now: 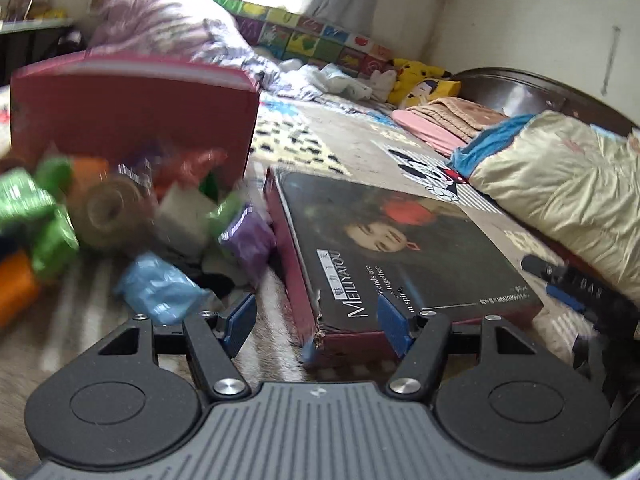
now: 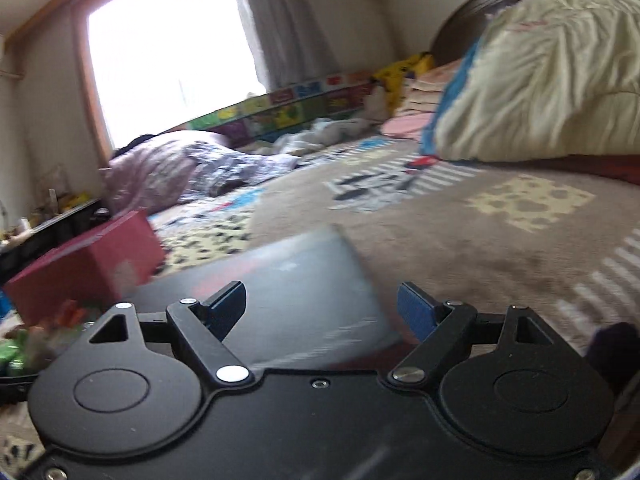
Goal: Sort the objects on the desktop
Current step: 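Grasp the dark MEILIYATOU picture box edges with the left tool while the right tool grips it too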
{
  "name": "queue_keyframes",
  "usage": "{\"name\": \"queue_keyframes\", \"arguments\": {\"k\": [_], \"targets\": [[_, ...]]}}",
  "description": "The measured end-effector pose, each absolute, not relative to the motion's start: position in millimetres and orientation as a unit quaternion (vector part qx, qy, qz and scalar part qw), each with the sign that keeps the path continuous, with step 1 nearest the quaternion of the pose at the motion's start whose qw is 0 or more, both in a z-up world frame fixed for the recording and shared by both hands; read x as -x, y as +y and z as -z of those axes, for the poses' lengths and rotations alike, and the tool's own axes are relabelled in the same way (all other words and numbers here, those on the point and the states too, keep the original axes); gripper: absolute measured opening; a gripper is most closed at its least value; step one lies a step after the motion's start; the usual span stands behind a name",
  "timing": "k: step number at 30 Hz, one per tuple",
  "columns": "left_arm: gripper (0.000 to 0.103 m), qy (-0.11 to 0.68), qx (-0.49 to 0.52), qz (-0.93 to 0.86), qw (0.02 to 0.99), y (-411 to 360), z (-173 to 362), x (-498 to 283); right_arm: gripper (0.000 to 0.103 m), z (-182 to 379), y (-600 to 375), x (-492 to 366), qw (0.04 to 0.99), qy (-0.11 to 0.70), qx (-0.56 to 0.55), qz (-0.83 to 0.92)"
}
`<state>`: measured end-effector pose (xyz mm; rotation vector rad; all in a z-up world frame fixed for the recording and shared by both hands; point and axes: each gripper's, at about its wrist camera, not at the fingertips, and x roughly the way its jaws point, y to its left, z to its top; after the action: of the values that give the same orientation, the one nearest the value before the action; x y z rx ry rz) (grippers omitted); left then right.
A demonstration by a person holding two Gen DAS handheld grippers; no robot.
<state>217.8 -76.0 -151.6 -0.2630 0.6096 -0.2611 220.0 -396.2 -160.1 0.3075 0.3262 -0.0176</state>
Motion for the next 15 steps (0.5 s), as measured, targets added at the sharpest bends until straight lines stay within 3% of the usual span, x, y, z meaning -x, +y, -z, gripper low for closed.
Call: {"name": "queue_keyframes", "arguments": {"k": [6,9,15], "targets": [[0.066,0.297,0.158,0.152,0.929,-77.2,167.7,-231.7,0.084,181.8,-403.8,-246.0,0.961,0.205,-0.183,0.001],[0.066,0.291,0.160,0.174,0.927,-77.9,170.5,-237.3,0.090,184.2,-397.9,-248.1,0.955,0.219,-0.198,-0.021],[0.085,0.314,0.151,0.212,0.913,-67.8,162.6,-234.7,0.095,171.6,-374.9,-224.0,0.941,0.280,-0.184,-0.051]]}}
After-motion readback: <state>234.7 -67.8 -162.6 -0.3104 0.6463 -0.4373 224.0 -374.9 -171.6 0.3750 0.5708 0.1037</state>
